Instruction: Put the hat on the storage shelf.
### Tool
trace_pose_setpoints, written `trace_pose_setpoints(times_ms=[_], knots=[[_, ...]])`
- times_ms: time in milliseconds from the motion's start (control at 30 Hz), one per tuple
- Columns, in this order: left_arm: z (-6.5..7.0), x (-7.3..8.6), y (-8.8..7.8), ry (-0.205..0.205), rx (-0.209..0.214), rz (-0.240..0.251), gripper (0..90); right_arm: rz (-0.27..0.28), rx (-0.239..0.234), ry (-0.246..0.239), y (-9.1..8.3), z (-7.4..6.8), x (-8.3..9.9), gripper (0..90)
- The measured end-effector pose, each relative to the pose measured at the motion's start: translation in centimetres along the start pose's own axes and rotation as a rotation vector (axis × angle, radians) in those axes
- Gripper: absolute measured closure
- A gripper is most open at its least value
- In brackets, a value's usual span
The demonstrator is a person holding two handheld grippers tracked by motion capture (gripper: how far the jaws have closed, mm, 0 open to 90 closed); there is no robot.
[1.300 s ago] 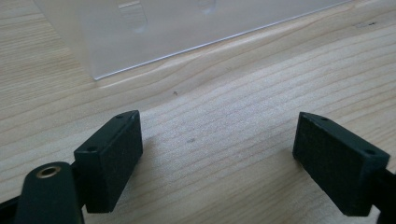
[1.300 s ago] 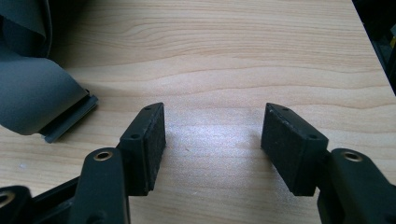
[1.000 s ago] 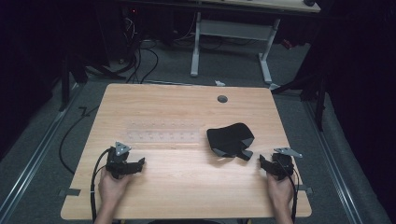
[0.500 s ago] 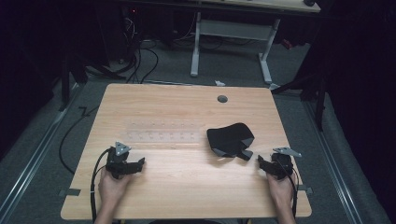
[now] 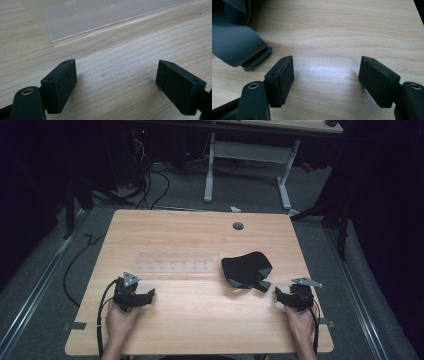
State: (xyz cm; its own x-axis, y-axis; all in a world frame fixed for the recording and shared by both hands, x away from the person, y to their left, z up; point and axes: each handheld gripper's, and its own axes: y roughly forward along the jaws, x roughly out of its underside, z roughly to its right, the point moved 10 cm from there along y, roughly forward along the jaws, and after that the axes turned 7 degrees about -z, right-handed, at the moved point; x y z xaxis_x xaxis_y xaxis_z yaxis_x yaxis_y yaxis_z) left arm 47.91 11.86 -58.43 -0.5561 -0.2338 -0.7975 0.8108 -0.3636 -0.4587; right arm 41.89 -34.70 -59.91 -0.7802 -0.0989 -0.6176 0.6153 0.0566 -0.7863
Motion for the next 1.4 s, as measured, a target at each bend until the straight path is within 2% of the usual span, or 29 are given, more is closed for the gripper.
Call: trace_pose_setpoints(times_ms=[200,267,433,567,700,833,933,1100,1200,1400], knots=[[0.0,0.0,0.0,0.000,-0.002,0.000,17.6,-0.003,-0.034,-0.007,-0.3,-0.4,0.2,27.5],[0.0,0.0,0.0,0.000,-0.002,0.001,17.6,0.019,-0.040,-0.021,-0.8,-0.7,0.2,29.5],[0.0,0.0,0.0,-0.001,-0.002,0.001,17.6,0.038,-0.071,-0.008,-1.6,-1.3,0.4,31.4],[0.0,0.0,0.0,-0.001,-0.002,0.001,17.7,0.069,-0.105,0.004,-2.5,-2.2,0.2,36.4],[0.0,0.0,0.0,-0.002,-0.002,0.001,17.7,0.113,-0.171,0.006,-3.3,-3.6,-0.4,42.2],[0.0,0.0,0.0,-0.002,-0.002,0.002,17.9,0.130,-0.190,0.001,-3.5,-4.1,-0.9,42.7],[0.0,0.0,0.0,-0.002,-0.006,0.004,18.0,0.150,-0.187,-0.024,-3.9,-4.7,-1.8,42.4],[0.0,0.0,0.0,-0.002,-0.006,0.004,18.0,0.150,-0.217,-0.009,-3.7,-5.1,-2.5,41.3],[0.0,0.0,0.0,-0.002,-0.007,0.004,18.0,0.170,-0.234,-0.007,-3.7,-5.6,-3.5,39.1],[0.0,0.0,0.0,-0.002,-0.007,0.004,18.0,0.148,-0.246,-0.007,-2.7,-6.1,-4.5,37.1]])
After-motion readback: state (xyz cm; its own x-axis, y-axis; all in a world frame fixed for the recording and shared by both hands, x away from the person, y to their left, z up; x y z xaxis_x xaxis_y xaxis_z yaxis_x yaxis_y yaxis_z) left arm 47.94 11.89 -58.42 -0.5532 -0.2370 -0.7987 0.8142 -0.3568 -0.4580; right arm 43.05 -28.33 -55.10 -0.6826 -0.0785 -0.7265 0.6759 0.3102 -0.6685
